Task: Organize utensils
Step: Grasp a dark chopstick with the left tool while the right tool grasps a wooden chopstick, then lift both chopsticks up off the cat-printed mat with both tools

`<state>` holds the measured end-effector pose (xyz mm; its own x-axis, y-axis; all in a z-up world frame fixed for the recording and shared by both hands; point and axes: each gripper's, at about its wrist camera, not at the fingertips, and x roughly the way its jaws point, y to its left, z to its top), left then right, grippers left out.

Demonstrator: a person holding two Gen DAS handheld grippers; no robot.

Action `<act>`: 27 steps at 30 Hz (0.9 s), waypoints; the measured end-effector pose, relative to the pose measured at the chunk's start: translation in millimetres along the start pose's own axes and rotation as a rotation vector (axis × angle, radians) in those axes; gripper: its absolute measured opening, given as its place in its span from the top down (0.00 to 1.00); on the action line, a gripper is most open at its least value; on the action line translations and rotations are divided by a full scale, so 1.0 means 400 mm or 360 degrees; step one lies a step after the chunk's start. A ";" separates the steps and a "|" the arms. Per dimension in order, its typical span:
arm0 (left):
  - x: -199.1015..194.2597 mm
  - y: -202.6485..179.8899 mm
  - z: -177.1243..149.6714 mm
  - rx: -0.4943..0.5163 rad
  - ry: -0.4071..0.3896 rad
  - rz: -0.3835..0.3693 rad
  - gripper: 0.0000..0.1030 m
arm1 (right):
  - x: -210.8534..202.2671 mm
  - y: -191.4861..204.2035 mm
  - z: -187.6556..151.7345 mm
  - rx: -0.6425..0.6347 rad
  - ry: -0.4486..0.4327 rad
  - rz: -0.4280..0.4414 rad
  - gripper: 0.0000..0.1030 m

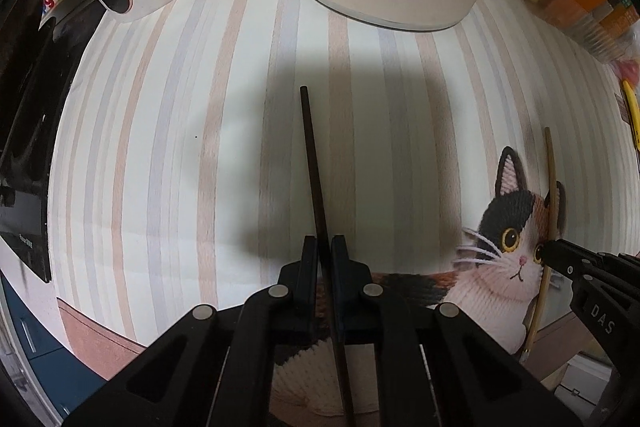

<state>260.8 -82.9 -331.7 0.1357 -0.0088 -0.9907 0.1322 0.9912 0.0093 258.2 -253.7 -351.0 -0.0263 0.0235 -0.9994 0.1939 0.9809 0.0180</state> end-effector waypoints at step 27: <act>-0.217 0.002 0.013 -0.0002 -0.0370 0.0020 0.97 | -0.146 -0.006 0.050 0.0064 -0.0360 0.0075 0.94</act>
<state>254.2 -82.2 -245.2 0.3599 -0.0266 -0.9326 0.1278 0.9916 0.0210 278.7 -261.2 -293.2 0.2033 0.0208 -0.9789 0.2287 0.9711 0.0682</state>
